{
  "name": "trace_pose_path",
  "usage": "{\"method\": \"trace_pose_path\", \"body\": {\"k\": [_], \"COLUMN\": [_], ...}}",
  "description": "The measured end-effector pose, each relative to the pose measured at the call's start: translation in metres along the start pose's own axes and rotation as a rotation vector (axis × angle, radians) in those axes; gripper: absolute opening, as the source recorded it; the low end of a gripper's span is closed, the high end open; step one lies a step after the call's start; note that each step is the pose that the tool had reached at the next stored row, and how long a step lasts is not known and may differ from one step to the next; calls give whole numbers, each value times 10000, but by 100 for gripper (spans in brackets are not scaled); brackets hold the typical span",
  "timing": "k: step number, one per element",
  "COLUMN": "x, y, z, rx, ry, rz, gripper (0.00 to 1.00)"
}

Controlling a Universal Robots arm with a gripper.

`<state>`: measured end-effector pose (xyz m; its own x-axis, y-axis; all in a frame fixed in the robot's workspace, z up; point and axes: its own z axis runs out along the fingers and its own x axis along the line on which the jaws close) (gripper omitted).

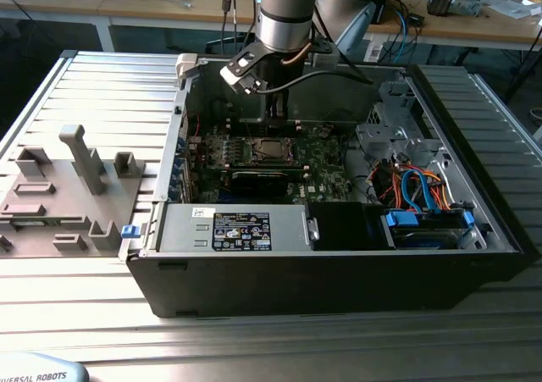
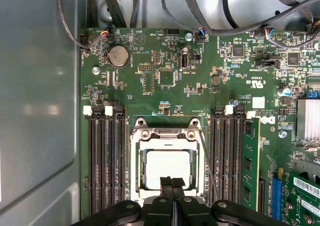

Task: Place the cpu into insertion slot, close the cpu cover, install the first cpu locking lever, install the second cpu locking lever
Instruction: 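Close the cpu cover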

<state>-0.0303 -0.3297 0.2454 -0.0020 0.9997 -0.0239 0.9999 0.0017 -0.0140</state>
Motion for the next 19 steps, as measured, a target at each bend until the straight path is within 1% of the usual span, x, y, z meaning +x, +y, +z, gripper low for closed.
{"method": "trace_pose_path", "body": {"k": [11,15,16,19], "x": [-1,-2,-3,-3], "y": [-1,-1,-2,-2], "z": [-27,-81,-105,-111], "rx": [2,0,1,0], "ry": [-6,-5,-7,-6], "rz": [0,0,0,0], "gripper": [11,11,11,11]}}
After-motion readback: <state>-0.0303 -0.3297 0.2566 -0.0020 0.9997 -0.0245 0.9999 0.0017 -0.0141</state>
